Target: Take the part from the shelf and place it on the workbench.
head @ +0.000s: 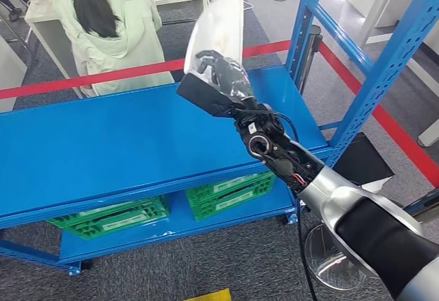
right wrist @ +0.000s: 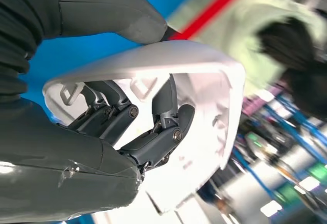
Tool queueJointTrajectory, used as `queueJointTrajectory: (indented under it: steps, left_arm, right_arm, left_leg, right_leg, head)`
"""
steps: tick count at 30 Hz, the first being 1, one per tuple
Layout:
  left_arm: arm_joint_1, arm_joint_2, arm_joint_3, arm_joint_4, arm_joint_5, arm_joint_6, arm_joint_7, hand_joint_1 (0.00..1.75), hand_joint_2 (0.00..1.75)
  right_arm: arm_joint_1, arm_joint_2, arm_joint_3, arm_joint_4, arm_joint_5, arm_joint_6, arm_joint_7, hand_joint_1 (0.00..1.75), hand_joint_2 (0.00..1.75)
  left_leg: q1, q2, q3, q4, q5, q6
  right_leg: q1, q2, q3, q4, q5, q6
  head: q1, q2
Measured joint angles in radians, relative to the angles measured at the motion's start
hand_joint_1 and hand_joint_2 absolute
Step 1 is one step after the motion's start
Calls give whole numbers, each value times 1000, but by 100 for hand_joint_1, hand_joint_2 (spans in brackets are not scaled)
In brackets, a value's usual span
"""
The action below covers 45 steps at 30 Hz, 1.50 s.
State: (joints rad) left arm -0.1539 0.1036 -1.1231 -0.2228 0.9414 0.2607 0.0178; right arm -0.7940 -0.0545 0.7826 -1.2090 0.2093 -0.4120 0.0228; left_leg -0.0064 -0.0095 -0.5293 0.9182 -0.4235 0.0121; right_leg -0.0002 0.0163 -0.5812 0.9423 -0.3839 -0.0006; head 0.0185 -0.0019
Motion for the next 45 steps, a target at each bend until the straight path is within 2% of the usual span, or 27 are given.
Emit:
queueJointTrajectory:
  steps: [11,14,19,21,29,37,40,45]
  left_arm:
    - [8,0,1,0,10,3,-6,0,175]
    - [8,0,1,0,11,3,-6,0,175]
    - [8,-1,1,0,10,3,-6,0,175]
    - [8,-1,1,0,9,3,-6,0,175]
    - [8,-2,1,0,9,3,-6,0,175]
    - [3,-3,1,0,9,3,-6,0,175]
    - [2,-3,1,0,10,4,-6,0,175]
    - [2,-3,1,0,17,7,-6,0,175]
  right_arm:
    - [28,0,-12,-220,-26,-38,-86,175,175]
    - [42,0,-19,-255,-113,-19,-143,175,175]
    - [102,0,-30,-317,-456,137,-337,175,175]
    - [124,0,-31,-336,-516,175,-372,175,175]
    - [149,0,-33,-372,-565,214,-392,175,175]
    - [201,31,-11,-369,-885,512,-472,175,175]
    - [214,45,6,-361,-927,562,-477,175,175]
    - [241,56,35,-350,-916,590,-484,175,175]
  left_leg:
    - [0,0,0,0,0,0]
    - [0,0,0,0,0,0]
    - [0,0,0,0,0,0]
    - [0,0,0,0,0,0]
    - [0,0,-1,0,-1,0]
    - [0,-1,-1,0,-1,-1]
    - [0,-1,-1,-1,-1,-1]
    - [0,-1,-1,-1,-2,-2]
  right_leg:
    - [0,0,0,0,0,0]
    - [0,0,0,0,0,0]
    - [0,0,0,0,0,0]
    - [0,0,0,0,0,0]
    - [0,0,0,0,0,0]
    - [0,0,0,0,-1,0]
    - [0,-1,0,0,-2,0]
    - [0,-1,0,0,-2,0]
  head:
    - [0,0]
    - [0,0]
    - [0,0]
    - [0,0]
    - [0,0]
    - [0,0]
    - [0,0]
    - [0,0]
